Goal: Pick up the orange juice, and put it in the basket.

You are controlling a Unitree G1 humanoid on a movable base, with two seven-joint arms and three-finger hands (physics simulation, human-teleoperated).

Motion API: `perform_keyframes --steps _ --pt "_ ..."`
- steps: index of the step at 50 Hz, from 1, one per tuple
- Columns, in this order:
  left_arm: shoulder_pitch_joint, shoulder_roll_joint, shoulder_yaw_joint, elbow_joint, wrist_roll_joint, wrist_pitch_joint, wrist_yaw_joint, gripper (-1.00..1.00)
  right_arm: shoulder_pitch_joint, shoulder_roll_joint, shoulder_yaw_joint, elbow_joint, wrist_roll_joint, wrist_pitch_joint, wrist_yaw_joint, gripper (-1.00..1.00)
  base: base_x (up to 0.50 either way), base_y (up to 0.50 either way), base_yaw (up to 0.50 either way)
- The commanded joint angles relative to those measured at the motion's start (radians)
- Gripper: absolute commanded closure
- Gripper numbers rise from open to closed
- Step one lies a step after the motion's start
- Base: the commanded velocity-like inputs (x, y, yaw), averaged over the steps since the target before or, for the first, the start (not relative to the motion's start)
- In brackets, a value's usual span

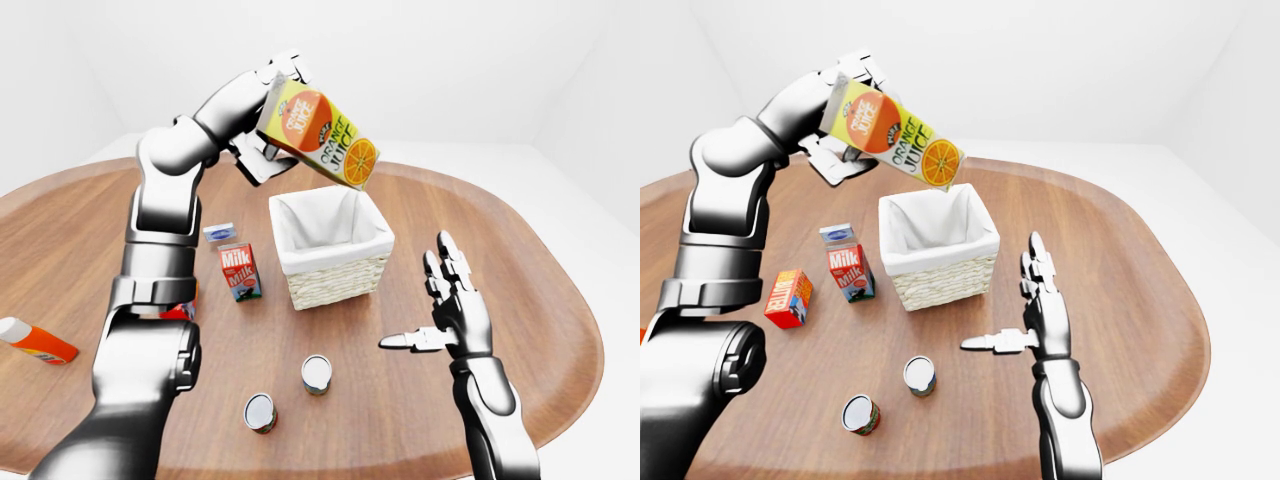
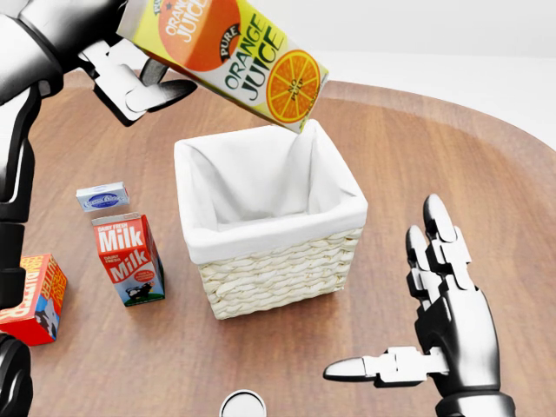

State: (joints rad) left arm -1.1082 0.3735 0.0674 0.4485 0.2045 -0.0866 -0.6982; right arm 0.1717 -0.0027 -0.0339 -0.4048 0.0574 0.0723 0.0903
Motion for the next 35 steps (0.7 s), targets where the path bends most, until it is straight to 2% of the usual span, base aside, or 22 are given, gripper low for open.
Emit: perform_keyframes --steps 1,7,15,22,29,32,35 --pt "-0.077 -0.025 -0.016 0.257 0.099 -0.001 0.0 1.0 0.004 0.0 0.007 -0.008 -0.001 0.004 0.0 -1.0 0.0 0.0 0.0" --pt "-0.078 -0.04 -0.027 0.297 0.132 -0.001 0.0 1.0 0.012 0.002 0.013 0.002 -0.005 -0.01 0.002 -1.0 0.0 0.0 0.0" --pt "-0.058 -0.061 -0.036 0.304 0.16 -0.001 0.0 1.0 0.01 0.0 0.012 -0.006 -0.004 -0.004 0.0 -1.0 0.0 0.0 0.0" --pt "-0.068 -0.068 -0.038 0.349 0.184 -0.001 0.0 1.0 0.001 -0.001 0.013 -0.027 -0.001 0.015 -0.001 -1.0 0.0 0.0 0.0" --pt "-0.098 -0.064 -0.042 0.421 0.229 -0.001 0.0 1.0 0.004 -0.001 0.017 -0.032 -0.005 0.015 0.001 -1.0 0.0 0.0 0.0" --pt "-0.109 -0.06 -0.042 0.433 0.271 -0.001 0.0 1.0 0.008 -0.002 0.021 -0.04 -0.008 0.015 0.003 -1.0 0.0 0.0 0.0" --pt "-0.118 -0.047 -0.04 0.451 0.382 -0.001 0.0 1.0 0.005 -0.002 0.018 -0.038 -0.007 0.015 0.004 -1.0 0.0 0.0 0.0"
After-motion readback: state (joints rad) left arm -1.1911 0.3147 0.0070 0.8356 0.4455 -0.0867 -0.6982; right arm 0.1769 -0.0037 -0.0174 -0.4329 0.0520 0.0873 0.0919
